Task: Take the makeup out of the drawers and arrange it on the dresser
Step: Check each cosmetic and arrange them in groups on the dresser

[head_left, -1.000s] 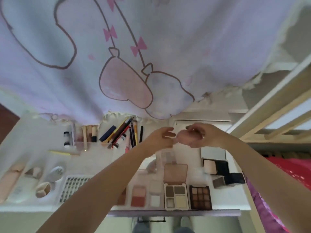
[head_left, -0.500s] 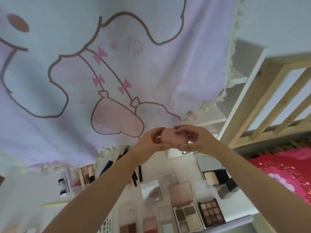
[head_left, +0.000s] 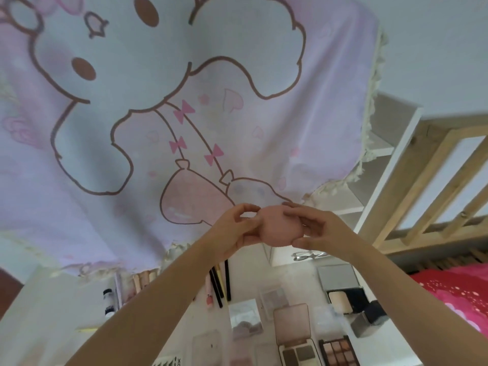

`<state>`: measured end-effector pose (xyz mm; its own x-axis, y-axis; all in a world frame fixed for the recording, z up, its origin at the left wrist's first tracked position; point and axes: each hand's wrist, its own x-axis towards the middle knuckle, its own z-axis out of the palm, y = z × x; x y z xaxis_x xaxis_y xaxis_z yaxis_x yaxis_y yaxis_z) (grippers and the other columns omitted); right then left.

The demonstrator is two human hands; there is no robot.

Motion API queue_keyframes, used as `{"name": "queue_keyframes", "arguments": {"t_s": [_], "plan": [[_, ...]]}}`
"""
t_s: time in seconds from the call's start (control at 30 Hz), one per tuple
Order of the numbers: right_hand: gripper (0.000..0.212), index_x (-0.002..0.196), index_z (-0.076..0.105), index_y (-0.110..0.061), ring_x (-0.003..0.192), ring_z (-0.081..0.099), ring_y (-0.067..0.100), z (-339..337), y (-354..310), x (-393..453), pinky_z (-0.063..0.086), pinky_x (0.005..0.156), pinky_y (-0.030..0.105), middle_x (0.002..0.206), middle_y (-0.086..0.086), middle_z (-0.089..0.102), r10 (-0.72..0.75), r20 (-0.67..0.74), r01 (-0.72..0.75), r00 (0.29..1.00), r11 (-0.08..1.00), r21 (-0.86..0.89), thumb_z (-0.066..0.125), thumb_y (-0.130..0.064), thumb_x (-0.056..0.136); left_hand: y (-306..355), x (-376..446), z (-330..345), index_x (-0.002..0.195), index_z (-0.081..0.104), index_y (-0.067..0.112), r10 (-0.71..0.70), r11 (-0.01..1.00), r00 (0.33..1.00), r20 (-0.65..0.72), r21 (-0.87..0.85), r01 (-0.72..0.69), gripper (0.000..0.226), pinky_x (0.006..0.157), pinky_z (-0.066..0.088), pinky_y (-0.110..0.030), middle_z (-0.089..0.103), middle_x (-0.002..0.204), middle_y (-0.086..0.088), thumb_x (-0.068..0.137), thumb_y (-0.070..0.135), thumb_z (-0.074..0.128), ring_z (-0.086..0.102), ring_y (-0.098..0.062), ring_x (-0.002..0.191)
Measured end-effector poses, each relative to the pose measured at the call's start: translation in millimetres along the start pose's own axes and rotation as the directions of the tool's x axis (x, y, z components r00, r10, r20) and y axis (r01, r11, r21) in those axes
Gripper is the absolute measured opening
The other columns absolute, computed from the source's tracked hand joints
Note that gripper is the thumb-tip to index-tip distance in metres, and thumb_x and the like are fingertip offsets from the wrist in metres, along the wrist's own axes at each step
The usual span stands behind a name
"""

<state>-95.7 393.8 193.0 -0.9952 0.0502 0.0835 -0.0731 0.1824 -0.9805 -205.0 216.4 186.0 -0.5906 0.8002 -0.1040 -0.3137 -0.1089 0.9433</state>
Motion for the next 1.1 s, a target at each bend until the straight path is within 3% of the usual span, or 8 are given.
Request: {"name": "queue_keyframes", "arguments": {"t_s": [0.1,0.2,0.3,0.47,0.57,0.67,0.93,1.1], "plan": [[0.066,0.125,0.04,-0.016,0.097,0.056,-0.01,0,-7,4,0.049,0.079,0.009,0.123,-0.01,0.049,-0.002,-0.014,0.001,1.0,0.999,-0.036,0.055,0.023,0.074,9,0,5,0.086,0.046,0.009,-0.04,0.999,0.996,-0.074,-0.034,0.038,0.011,0.054,0.056,-0.023,0.065,0.069,-0.007,0.087,-0.001,0.051,0.066,-0.015,0.057],[0.053,0.126,0.042,-0.012,0.088,0.06,-0.004,5,-10,8,0.047,0.078,0.005,0.116,0.004,0.056,-0.034,-0.19,0.016,0.981,0.995,-0.094,0.049,0.017,0.082,10,0,11,0.105,0.043,0.015,-0.018,0.992,0.991,-0.129,-0.125,0.001,0.031,0.058,0.058,-0.026,0.059,0.091,-0.014,0.084,-0.006,0.053,0.067,-0.019,0.064],[0.058,0.12,0.044,-0.022,0.102,0.054,0.004,10,-8,10,0.045,0.084,0.005,0.114,-0.004,0.054,-0.062,-0.157,0.045,0.986,0.993,-0.109,0.058,0.014,0.077,8,-1,17,0.124,0.041,0.014,-0.005,0.984,0.994,-0.11,-0.175,-0.014,0.046,0.065,0.059,-0.027,0.057,0.102,-0.015,0.084,-0.006,0.053,0.066,-0.021,0.076],[0.061,0.12,0.049,-0.016,0.094,0.056,-0.002,10,-7,11,0.046,0.077,0.004,0.1,-0.012,0.055,-0.04,-0.192,0.011,0.981,0.989,-0.148,0.07,0.008,0.068,12,-4,20,0.111,0.055,0.01,0.008,0.983,0.999,-0.041,-0.182,-0.015,0.022,0.069,0.057,-0.021,0.064,0.099,-0.007,0.092,0.007,0.044,0.069,-0.012,0.077],[0.052,0.121,0.053,-0.01,0.089,0.06,0.002,7,-7,8,0.049,0.069,0.009,0.1,-0.009,0.058,0.0,-0.185,-0.021,0.983,0.994,-0.11,0.067,0.006,0.074,12,-9,13,0.104,0.055,0.012,0.025,0.998,1.0,-0.012,-0.064,-0.026,0.021,0.072,0.056,-0.018,0.062,0.104,-0.005,0.086,0.001,0.05,0.067,-0.011,0.084],[0.052,0.114,0.051,-0.021,0.095,0.059,0.004,8,-10,6,0.05,0.073,0.011,0.107,-0.002,0.058,0.015,-0.121,-0.028,0.993,0.995,-0.101,0.066,0.008,0.074,7,-10,8,0.102,0.051,0.015,0.054,0.994,0.998,-0.043,0.102,-0.05,0.027,0.08,0.054,-0.021,0.058,0.107,-0.002,0.082,-0.002,0.057,0.062,-0.013,0.092],[0.061,0.128,0.045,-0.014,0.097,0.056,0.007,16,-24,11,0.051,0.079,0.014,0.11,-0.006,0.052,-0.005,-0.099,-0.017,0.995,0.976,-0.218,0.067,0.004,0.074,9,-10,11,0.096,0.048,0.032,0.231,0.935,0.961,-0.153,0.308,-0.176,0.039,0.063,0.05,-0.008,0.057,0.099,0.012,0.075,0.005,0.068,0.062,0.007,0.081],[0.055,0.128,0.047,-0.012,0.096,0.056,0.004,14,-20,9,0.051,0.08,0.015,0.104,-0.015,0.054,0.022,-0.09,-0.04,0.996,0.977,-0.208,0.064,0.003,0.077,7,-12,13,0.11,0.047,0.017,0.248,0.923,0.956,-0.157,0.339,-0.184,0.047,0.06,0.05,-0.008,0.059,0.096,0.008,0.072,0.002,0.07,0.065,0.006,0.074]]}}
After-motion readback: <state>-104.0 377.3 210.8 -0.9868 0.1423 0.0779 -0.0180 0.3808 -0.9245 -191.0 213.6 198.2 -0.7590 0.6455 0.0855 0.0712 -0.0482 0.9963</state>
